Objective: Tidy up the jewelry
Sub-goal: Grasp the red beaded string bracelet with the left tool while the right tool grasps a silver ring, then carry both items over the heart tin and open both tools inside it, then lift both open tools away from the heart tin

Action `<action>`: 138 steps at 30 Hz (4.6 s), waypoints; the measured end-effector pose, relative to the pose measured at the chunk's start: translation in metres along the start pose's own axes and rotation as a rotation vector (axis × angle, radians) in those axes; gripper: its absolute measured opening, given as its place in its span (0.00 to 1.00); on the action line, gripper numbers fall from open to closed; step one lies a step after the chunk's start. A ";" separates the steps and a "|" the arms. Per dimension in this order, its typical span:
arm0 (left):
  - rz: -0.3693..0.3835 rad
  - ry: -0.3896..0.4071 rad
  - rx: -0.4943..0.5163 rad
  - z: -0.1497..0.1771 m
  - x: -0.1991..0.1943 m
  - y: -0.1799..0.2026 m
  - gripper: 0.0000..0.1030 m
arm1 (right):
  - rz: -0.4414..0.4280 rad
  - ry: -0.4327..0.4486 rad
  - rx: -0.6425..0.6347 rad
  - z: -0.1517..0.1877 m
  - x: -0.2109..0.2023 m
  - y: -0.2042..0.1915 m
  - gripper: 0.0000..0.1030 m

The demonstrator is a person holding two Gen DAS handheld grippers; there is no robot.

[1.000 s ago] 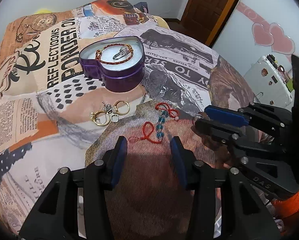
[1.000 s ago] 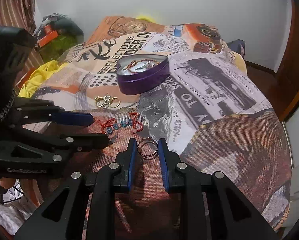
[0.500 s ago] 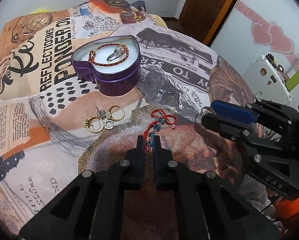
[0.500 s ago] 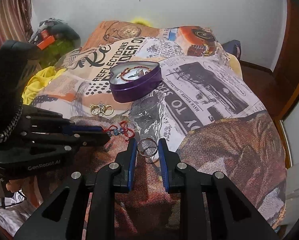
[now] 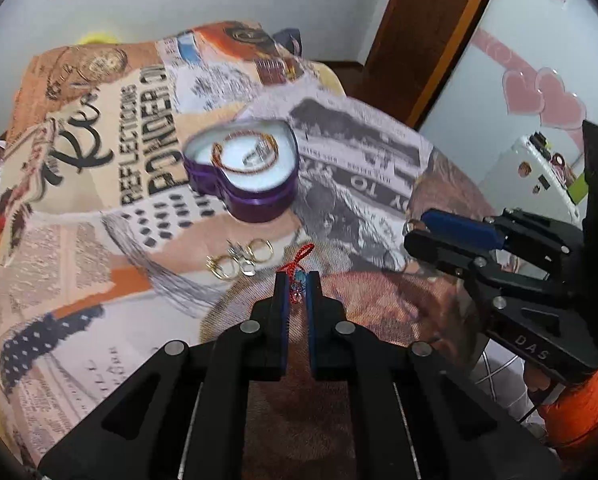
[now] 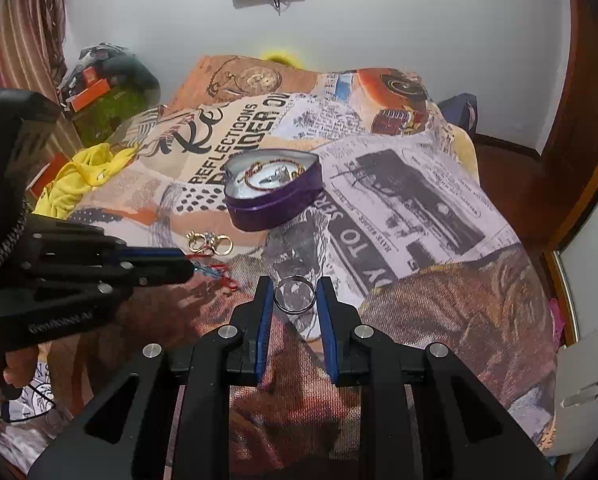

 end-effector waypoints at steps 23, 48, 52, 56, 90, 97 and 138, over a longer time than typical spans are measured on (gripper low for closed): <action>-0.093 0.212 0.009 -0.042 -0.068 -0.018 0.06 | -0.014 0.125 -0.033 -0.045 -0.018 -0.024 0.19; -0.093 0.184 -0.045 -0.069 -0.019 -0.072 0.06 | -0.063 0.116 -0.012 -0.081 0.032 -0.032 0.19; -0.063 0.164 -0.058 -0.071 -0.003 -0.079 0.06 | -0.070 0.094 -0.015 -0.084 0.044 -0.032 0.19; -0.048 0.142 -0.060 -0.071 0.010 -0.082 0.06 | -0.086 0.057 -0.014 -0.088 0.058 -0.031 0.19; -0.037 0.077 -0.078 -0.067 0.034 -0.089 0.06 | -0.091 -0.106 -0.026 -0.096 0.105 -0.026 0.19; -0.056 0.091 -0.069 -0.064 0.020 -0.087 0.06 | -0.078 -0.092 -0.042 -0.095 0.096 -0.029 0.25; -0.092 0.002 -0.092 0.016 -0.015 -0.058 0.39 | -0.022 -0.101 -0.055 -0.023 0.045 -0.040 0.36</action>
Point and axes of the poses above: each gripper's, at about its wrist camera, not at the fingertips, and x roughly the way its jaws point, y to its right, z to its underside, the point moved 2 cm from there along x, roughly the way its jaws point, and after that the axes turned 12 degrees about x, right-handed, at the moved point
